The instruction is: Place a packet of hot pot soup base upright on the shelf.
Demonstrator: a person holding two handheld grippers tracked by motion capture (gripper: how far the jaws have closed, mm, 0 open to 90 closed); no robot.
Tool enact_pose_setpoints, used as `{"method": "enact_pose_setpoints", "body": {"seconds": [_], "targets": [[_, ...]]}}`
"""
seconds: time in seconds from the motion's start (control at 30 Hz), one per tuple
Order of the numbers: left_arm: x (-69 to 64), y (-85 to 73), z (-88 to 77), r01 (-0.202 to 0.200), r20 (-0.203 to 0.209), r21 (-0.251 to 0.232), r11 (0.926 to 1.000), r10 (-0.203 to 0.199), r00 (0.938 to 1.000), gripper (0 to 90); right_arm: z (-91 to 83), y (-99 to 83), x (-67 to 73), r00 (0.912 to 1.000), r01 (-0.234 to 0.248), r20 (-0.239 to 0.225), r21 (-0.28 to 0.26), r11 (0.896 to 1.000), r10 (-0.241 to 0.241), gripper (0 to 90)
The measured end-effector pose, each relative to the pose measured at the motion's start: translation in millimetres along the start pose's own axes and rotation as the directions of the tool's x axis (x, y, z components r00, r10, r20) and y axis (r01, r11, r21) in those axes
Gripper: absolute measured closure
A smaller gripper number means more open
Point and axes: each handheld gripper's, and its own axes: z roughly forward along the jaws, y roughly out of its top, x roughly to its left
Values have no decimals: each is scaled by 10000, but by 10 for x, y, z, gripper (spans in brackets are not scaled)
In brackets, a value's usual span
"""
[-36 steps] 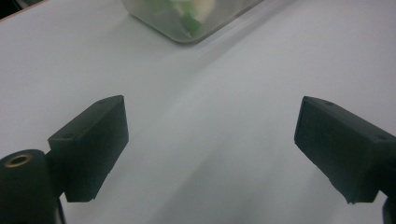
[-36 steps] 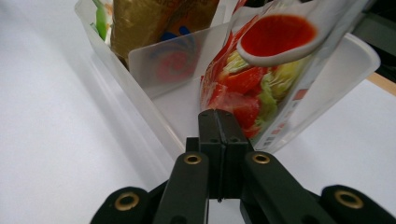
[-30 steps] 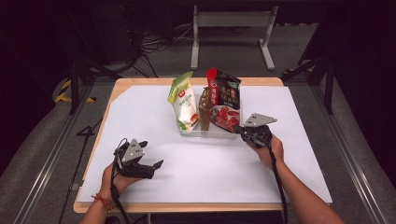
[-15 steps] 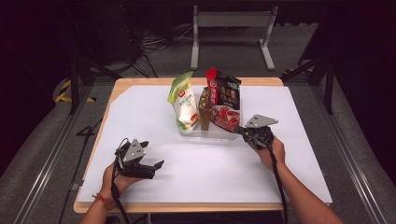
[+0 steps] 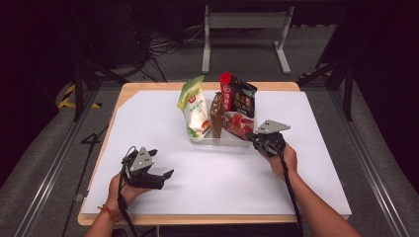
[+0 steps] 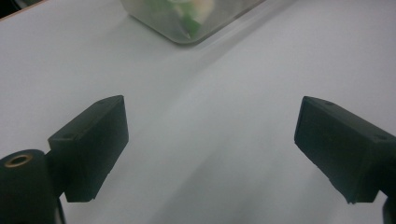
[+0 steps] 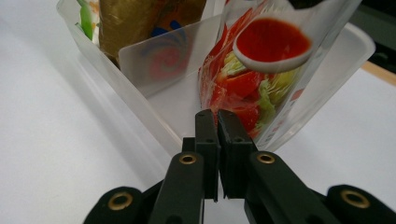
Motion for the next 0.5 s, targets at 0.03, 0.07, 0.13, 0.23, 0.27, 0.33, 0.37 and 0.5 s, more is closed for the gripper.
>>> {"method": "enact_pose_setpoints", "body": {"seconds": [0.03, 0.07, 0.13, 0.23, 0.27, 0.33, 0.37, 0.5], "targets": [[0, -1, 5, 8, 10, 41, 10000, -9, 10000, 106, -15, 7, 6, 10000, 74, 45, 1, 10000, -74, 875], [2, 0, 6, -28, 22, 73, 10000, 28, 10000, 106, -24, 9, 11, 9999, 87, 55, -13, 10000, -87, 876], [-3, 2, 3, -56, 24, 45, 10000, 56, 10000, 106, -19, 3, 4, 9998, -2, 189, 86, 10000, 0, 881], [1, -2, -13, -30, -3, -16, 10000, 30, 10000, 106, -16, -13, -13, 9999, -129, 103, 131, 9998, 127, 871], [9, -4, -14, -14, 4, -29, 10000, 14, 10000, 106, -23, -15, -20, 9998, -211, 36, 74, 9997, 211, 869], [14, -8, -12, 1, -30, -20, 10000, -1, 10000, 106, -44, -9, -24, 9997, -205, 162, -44, 9998, 205, 868], [15, -7, -12, -28, -7, -5, 10000, 28, 10000, 106, -48, -6, -28, 9996, -245, 132, -73, 9997, 246, 867], [-2, -1, -19, -69, -28, -35, 10000, 69, 10000, 106, -76, -24, -22, 9996, -243, -168, -77, 9997, 242, 848]]}}
